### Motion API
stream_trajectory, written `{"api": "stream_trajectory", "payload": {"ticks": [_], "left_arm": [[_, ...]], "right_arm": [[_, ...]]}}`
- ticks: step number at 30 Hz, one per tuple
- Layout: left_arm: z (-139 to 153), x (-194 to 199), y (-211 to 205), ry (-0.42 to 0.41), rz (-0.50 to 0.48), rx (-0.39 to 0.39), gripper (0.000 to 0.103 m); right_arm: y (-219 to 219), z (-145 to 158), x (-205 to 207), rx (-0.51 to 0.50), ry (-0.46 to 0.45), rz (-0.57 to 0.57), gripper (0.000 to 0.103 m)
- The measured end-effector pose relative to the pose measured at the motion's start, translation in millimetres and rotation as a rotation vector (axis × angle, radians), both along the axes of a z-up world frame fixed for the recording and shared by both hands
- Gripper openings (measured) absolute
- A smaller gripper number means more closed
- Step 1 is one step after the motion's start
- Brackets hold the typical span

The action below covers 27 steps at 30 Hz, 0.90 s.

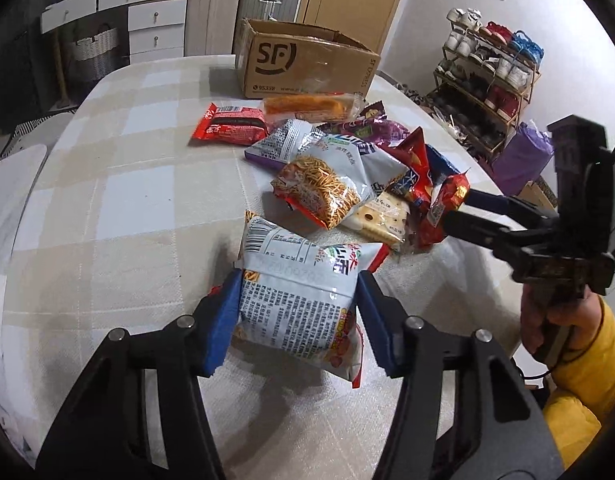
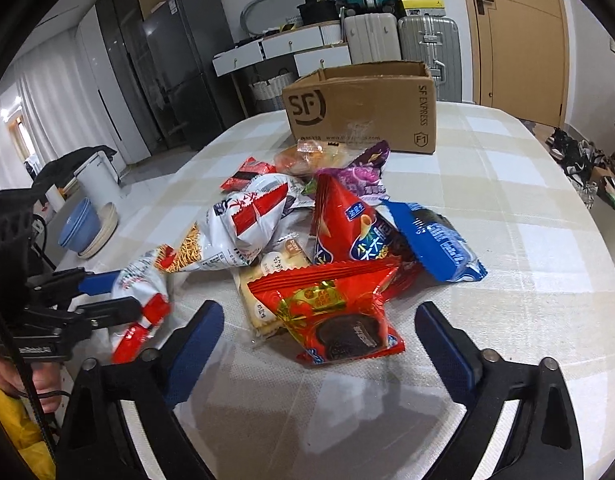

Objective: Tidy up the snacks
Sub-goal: 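Grasp the white noodle snack bag with the left tool while the right tool grasps the red cookie packet, then carry both held bags over the cardboard box with both tools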

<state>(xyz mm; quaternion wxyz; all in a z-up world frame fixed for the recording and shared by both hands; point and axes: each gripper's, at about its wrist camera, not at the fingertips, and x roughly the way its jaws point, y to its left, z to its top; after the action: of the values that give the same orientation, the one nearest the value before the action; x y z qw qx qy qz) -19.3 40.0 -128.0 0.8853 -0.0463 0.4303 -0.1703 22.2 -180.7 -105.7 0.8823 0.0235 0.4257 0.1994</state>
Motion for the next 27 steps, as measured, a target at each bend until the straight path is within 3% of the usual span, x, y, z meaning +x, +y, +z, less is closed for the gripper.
{"api": "stream_trajectory", "payload": {"ticks": [2,10,18,27], "left_arm": [[2.8,-2.9,2.8,-0.007,0.003,-0.006,0.054],[16.3,-9.7,11.7,-0.036,0.015,-0.016,0.054],[38.0,-14.9,13.2,-0.067,0.02,-0.025,0.054],[83.7,-3.7,11.2,-0.109,-0.013,-0.082,0.054]], "right_arm": [[1.3,-3.8,3.0,0.001,0.016,0.0,0.074],[-3.7,-10.5,7.4,0.02,0.049,-0.008,0.049],[-8.6,4.1,-0.9,0.068,0.005,0.01,0.046],[-11.6,67.0,-8.9,0.182,-0.097,0.068,0.046]]}}
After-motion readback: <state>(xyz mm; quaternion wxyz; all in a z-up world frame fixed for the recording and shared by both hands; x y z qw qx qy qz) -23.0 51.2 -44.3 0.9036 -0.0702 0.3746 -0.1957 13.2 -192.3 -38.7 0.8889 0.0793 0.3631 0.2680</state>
